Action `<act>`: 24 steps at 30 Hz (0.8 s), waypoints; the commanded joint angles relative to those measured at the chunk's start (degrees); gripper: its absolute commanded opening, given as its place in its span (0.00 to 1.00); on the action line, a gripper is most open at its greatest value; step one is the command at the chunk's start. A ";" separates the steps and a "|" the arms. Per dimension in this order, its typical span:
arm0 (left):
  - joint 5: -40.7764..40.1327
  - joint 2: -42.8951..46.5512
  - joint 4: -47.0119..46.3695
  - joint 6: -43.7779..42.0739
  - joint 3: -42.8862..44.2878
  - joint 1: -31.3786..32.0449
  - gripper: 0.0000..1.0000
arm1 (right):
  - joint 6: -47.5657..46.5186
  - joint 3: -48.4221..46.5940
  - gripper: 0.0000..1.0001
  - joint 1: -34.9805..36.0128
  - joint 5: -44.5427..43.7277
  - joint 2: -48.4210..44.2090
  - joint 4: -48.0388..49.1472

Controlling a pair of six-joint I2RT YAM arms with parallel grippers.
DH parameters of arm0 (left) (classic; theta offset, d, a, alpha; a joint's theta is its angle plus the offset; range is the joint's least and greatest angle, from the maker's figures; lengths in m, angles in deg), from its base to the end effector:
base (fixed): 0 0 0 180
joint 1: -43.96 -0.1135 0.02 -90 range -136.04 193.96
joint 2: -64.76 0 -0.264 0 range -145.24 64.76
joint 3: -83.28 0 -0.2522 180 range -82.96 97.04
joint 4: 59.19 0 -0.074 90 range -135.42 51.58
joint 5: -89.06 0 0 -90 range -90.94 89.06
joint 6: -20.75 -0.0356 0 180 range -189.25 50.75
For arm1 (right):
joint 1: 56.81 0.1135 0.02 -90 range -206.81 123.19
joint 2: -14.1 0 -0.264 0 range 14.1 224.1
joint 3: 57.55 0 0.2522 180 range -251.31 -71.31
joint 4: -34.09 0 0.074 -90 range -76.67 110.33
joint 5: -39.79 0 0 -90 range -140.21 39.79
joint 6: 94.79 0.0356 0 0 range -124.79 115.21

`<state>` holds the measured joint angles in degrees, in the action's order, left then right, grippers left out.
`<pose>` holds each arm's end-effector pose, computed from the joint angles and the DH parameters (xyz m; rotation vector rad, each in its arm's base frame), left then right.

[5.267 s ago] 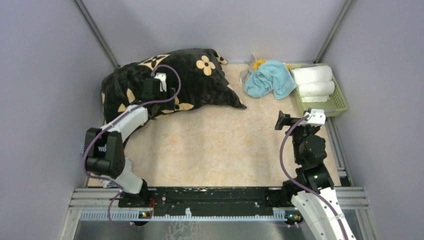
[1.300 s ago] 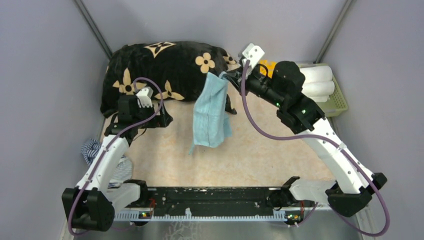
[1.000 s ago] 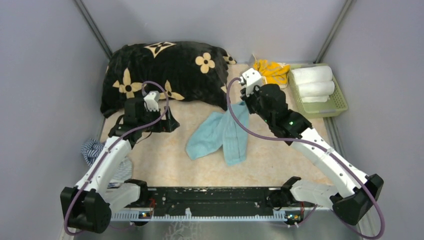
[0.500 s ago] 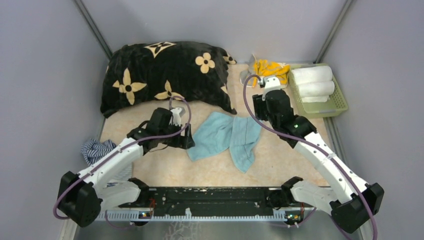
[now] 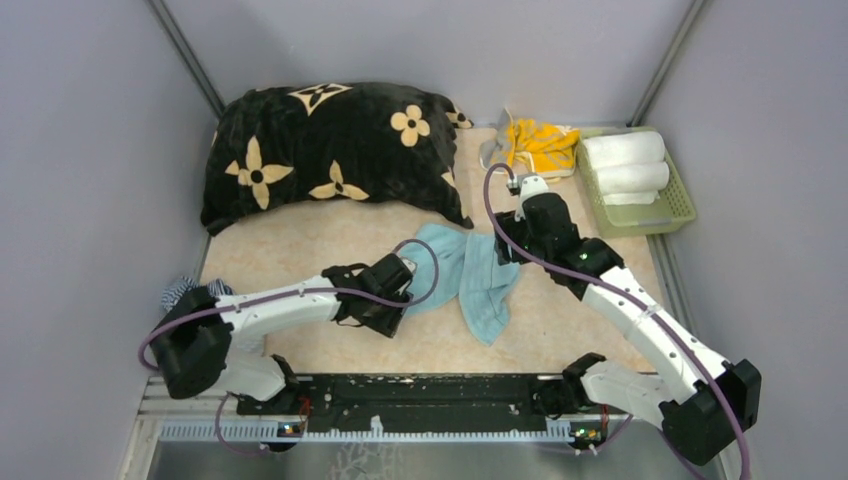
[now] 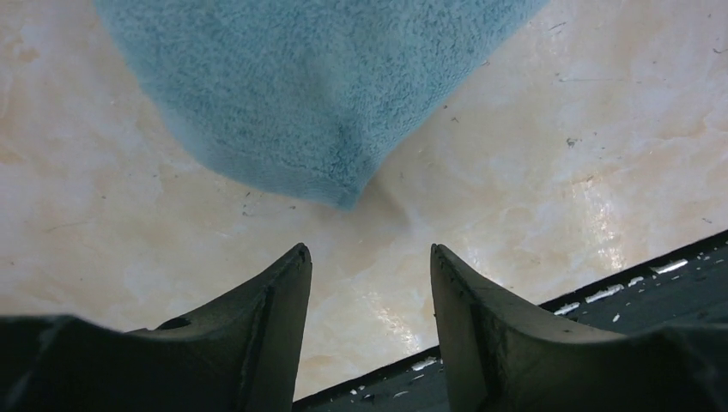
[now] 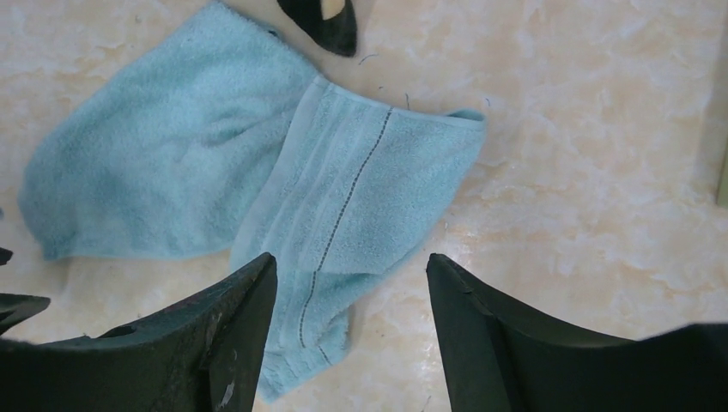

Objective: Roll the towels
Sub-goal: Place the towel at the center of the board.

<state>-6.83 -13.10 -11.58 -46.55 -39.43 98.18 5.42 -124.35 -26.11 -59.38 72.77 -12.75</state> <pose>0.1440 -0.1936 0.1814 0.7264 2.6752 -0.2207 0.1900 0.1062 0.3064 -0.3139 2.2223 0.2078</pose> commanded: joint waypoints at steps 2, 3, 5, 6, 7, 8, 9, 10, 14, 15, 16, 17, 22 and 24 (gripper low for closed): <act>-7.55 -5.70 2.75 0.22 5.22 3.76 0.55 | 1.29 0.24 0.65 0.06 2.99 -0.45 1.52; -8.05 -6.36 2.78 -0.03 5.68 3.99 0.54 | 1.29 0.38 0.65 0.07 3.24 -0.44 1.57; -8.51 -7.20 2.47 -0.71 6.60 4.13 0.53 | 1.30 0.70 0.65 0.06 3.61 -0.40 1.70; -8.41 -7.60 2.19 -1.23 6.94 4.14 0.52 | 1.30 0.73 0.65 0.06 3.73 -0.37 1.78; -8.31 -7.97 1.84 -1.60 7.20 4.14 0.52 | 1.30 0.82 0.65 0.06 3.84 -0.30 1.79; -8.24 -8.72 1.83 -1.87 7.45 4.14 0.52 | 1.22 0.79 0.65 0.06 3.97 -0.17 1.84; -8.18 -9.44 1.81 -2.33 7.61 4.14 0.51 | 1.17 0.68 0.65 0.06 4.05 -0.09 1.87; -8.11 -10.28 1.96 -2.56 7.75 4.14 0.51 | 1.02 0.63 0.65 0.06 4.03 0.01 1.83; -7.71 -13.30 2.36 -2.84 8.43 4.06 0.47 | 0.32 0.31 0.65 0.06 4.18 0.69 1.88; -7.65 -14.01 2.58 -2.75 8.61 4.06 0.46 | 0.25 0.20 0.65 0.06 4.27 0.89 1.84; -7.76 -14.73 2.93 -2.54 8.90 4.06 0.46 | 0.09 0.10 0.65 0.06 4.37 1.18 1.82; -8.11 -15.56 3.56 -2.22 9.18 3.97 0.45 | -0.05 0.06 0.65 0.06 4.58 1.35 1.79; -7.25 -18.02 5.02 -0.75 9.06 3.35 0.38 | -0.54 -0.04 0.65 0.11 6.25 2.72 2.65; -5.99 -18.27 4.80 -0.45 8.71 2.87 0.33 | -0.86 -0.39 0.65 0.06 7.42 3.67 3.20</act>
<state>-14.35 -28.64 -8.02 -48.13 -29.58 101.85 5.49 -123.30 -26.11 -54.40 75.46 -12.29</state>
